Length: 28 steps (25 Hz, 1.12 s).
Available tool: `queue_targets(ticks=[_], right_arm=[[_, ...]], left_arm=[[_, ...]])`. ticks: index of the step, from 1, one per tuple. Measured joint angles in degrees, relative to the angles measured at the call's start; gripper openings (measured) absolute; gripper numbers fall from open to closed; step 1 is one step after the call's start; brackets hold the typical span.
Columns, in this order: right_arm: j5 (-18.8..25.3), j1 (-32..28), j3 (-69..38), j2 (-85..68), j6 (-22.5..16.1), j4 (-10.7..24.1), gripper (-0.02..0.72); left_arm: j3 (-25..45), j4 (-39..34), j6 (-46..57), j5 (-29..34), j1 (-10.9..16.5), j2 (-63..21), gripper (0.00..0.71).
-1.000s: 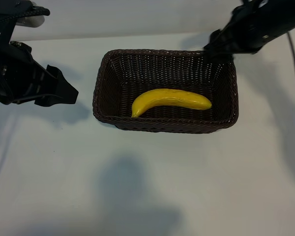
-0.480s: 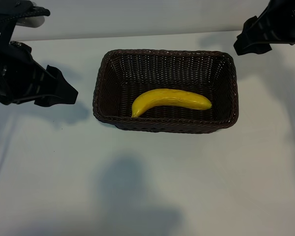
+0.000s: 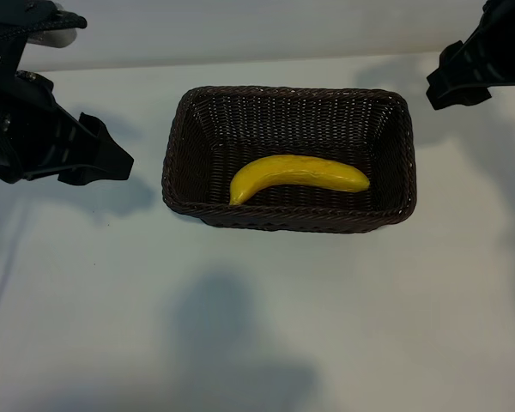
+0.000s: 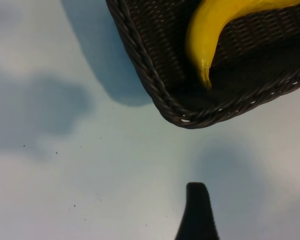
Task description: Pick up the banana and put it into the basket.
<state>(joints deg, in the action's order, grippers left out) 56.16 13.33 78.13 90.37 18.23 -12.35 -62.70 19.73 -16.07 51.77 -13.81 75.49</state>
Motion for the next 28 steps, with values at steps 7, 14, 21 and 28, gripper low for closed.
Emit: queue_targets(ticks=[7,14,21,28], right_arm=[[-0.1,0.0,-3.6,-1.3,-1.2,2.3,0.592],[-0.4,0.0,-3.9,-4.1,-6.7,9.5,0.592],[0.4,0.0,-3.9,-4.7,-8.3,11.3,0.59],[1.1,-1.6,-3.9,-4.7,-8.6,11.2,0.589]], left_arm=[[0.0,0.0,0.0,-0.2,0.0,0.0,0.566],[0.0,0.0,0.0,-0.2,0.0,0.0,0.566],[0.0,0.0,0.0,-0.2,0.0,0.0,0.566],[0.0,0.0,0.0,-0.1,0.0,0.0,0.566]])
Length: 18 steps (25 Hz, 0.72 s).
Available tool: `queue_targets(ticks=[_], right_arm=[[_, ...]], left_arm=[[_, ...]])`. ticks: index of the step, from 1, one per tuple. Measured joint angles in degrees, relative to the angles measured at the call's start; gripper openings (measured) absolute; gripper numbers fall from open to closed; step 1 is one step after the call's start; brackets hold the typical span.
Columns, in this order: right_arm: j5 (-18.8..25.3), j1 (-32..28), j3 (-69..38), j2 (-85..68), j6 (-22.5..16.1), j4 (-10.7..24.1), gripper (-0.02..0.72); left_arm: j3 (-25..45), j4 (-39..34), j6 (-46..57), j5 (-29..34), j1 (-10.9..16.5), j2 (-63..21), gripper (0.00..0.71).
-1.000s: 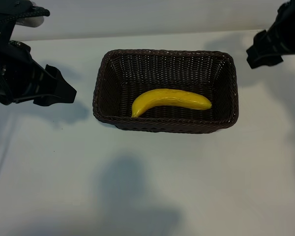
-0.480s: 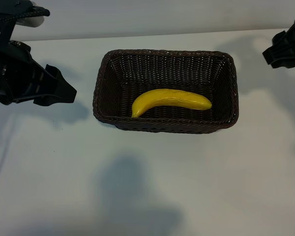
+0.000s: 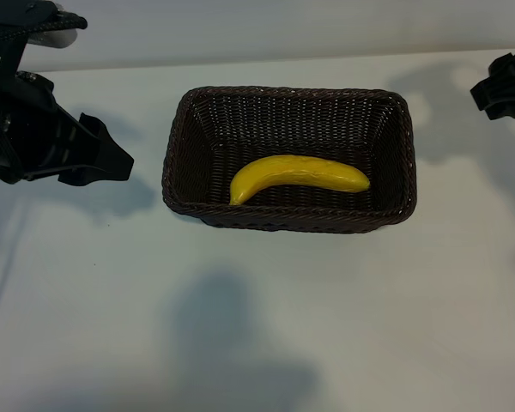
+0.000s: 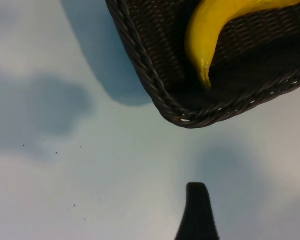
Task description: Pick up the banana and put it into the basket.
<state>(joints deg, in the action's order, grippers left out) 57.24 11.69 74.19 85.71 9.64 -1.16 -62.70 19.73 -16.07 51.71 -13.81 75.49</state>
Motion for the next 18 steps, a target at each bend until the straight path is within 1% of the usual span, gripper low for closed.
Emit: queue_targets(ticks=[6,11,18], right_arm=[[0.1,0.0,0.0,-0.5,0.0,-0.2,0.574],[0.8,0.0,0.0,-0.6,0.0,-0.2,0.572],[0.6,0.0,0.0,-0.6,0.0,-0.2,0.572]], left_arm=[[0.0,0.0,0.0,-0.9,0.0,0.0,0.566],[0.0,0.0,0.0,-1.0,0.0,0.0,0.566],[0.0,0.0,0.0,-1.0,0.0,0.0,0.565]])
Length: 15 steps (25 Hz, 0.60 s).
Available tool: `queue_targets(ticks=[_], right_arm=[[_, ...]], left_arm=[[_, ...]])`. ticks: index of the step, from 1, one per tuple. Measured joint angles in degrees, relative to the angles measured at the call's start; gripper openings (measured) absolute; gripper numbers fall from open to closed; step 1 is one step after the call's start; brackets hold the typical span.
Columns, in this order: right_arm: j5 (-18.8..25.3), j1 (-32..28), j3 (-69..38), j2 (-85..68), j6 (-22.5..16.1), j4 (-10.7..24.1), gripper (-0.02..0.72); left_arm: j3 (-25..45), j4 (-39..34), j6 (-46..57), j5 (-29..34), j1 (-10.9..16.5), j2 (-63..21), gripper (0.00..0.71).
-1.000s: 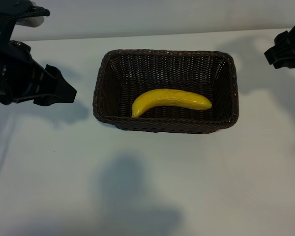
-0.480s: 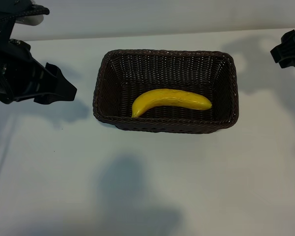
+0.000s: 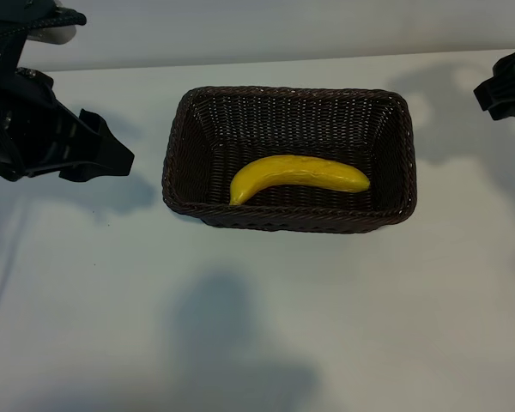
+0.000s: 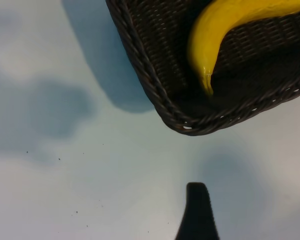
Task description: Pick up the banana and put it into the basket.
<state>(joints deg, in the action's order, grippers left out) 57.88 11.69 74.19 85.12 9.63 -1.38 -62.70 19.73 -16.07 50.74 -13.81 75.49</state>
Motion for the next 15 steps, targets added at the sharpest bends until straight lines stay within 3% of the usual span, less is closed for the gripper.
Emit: queue_targets(ticks=[15], right_arm=[[-0.5,0.0,0.0,0.0,0.0,-0.4,0.572]], left_arm=[[0.0,0.0,0.0,0.0,0.0,0.0,0.565]])
